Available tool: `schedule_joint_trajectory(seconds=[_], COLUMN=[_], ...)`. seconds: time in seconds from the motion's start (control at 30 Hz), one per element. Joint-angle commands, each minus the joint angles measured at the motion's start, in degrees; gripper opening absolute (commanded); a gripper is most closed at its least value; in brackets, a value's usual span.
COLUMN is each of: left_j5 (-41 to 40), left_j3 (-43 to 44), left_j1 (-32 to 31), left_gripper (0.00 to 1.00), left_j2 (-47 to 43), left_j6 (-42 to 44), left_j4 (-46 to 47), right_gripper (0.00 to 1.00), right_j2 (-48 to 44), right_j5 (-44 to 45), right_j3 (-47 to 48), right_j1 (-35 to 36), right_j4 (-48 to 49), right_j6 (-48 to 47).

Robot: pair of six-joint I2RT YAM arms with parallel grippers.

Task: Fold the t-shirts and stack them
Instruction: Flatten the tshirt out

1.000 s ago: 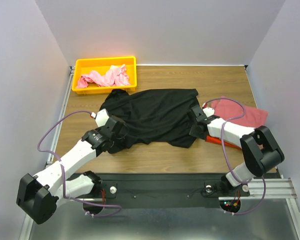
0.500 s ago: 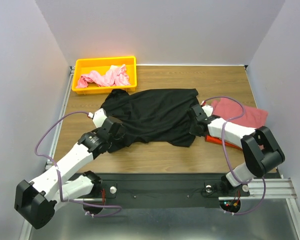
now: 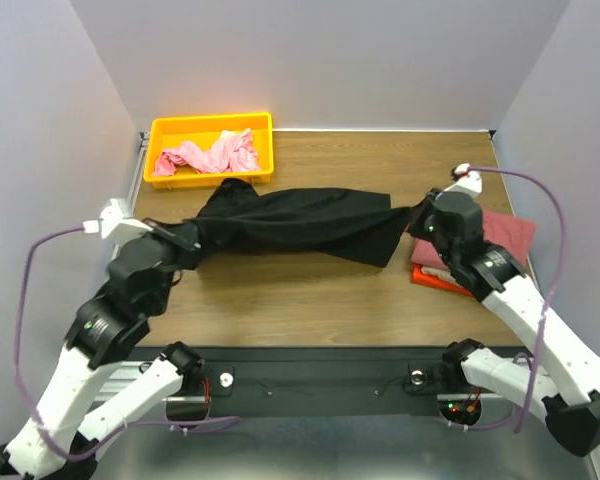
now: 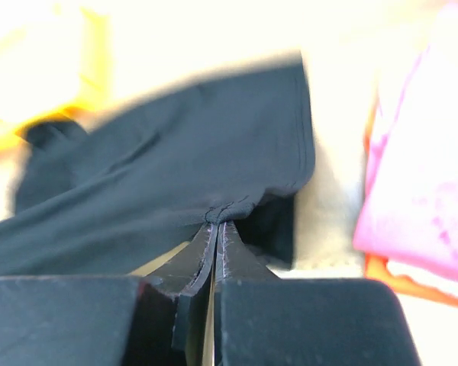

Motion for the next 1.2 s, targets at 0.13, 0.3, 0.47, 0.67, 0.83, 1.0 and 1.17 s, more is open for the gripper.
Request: schedule_joint_trajectory(seconds=[0.13,0.3,0.47,0.67,0.83,1.0,1.17], left_j5=[-8.2,-3.4,3.0,8.1,11.2,2.5,-13.7], left_j3=[14.9,20.5,34.1,50.7,56.5,52.7,42.0], left_j1=[0.2,0.2,0.2,0.3,0.3,0.2,0.5], left_gripper=[0.0,0.0,0.0,0.0,0.0,0.0,0.0], left_j2=[-4.3,-5.4,-2.1,3.3,7.1,12.5,23.0], left_j6=[5.4,10.2,15.0,20.4,23.3,29.0,35.3], left_j4=[2.0,7.7,8.7,6.5,5.9,9.3,13.7], right_gripper=[0.0,0.0,0.0,0.0,0.0,0.0,0.0], right_j2=[-8.7,-10.4,-10.5,-10.4,-10.3,-6.8,2.0], right_j5=[5.7,-1.6,-7.7,-13.6,-14.2,-0.3,19.7], right_j3=[14.3,23.1,34.9,45.7,47.9,44.3,34.1], right_j1=[-0.3,-0.3,-0.3,-0.3,-0.3,-0.3,-0.3], right_j4=[-3.6,-5.2,-7.3,-11.1,-12.7,-12.8,-12.4], right_j6=[-7.1,-10.0,-12.4,-13.3,-13.8,-13.3,-7.7])
